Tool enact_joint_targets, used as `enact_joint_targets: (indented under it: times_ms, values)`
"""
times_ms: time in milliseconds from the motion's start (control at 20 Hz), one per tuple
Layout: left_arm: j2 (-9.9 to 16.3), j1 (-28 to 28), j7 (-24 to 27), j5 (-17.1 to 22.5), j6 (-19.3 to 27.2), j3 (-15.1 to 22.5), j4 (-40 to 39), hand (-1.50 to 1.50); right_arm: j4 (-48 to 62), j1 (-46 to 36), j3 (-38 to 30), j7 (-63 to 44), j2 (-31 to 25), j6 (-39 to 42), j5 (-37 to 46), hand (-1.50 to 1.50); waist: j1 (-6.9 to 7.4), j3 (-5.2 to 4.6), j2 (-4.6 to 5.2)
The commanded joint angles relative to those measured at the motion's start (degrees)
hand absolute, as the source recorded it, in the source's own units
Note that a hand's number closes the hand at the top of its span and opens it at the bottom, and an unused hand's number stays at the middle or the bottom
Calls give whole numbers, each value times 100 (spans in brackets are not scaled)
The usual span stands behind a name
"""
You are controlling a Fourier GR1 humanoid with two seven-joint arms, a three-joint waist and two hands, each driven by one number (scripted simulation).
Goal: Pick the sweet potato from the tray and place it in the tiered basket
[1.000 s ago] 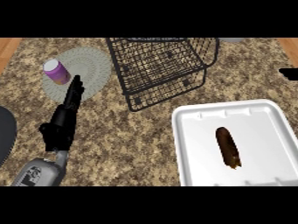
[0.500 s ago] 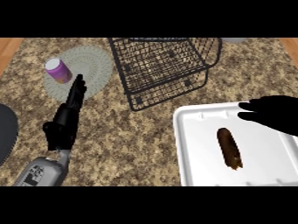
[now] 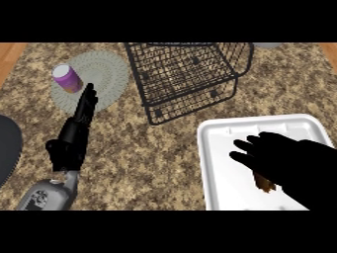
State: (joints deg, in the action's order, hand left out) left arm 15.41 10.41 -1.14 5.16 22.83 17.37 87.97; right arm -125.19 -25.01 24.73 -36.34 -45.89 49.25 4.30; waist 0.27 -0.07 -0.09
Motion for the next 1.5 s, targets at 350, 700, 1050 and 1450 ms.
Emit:
enact_joint_targets:
  times_ms: [350,700,1050,1450]
  values:
    - [-156,-394,-15,-307,14,10,268,0,-18,137,707,-1265,248,675,249,-150,10,4,-8]
    - [-201,-356,-103,-327,-168,-164,353,0,50,96,624,-1118,234,950,706,-150,10,6,-3]
    - [-281,-246,-162,-241,-462,-449,213,0,378,-17,818,-795,712,1030,1762,-150,11,6,8]
    - [-445,-226,-369,-515,-455,-363,419,0,349,321,1551,586,410,691,3217,-150,20,12,11]
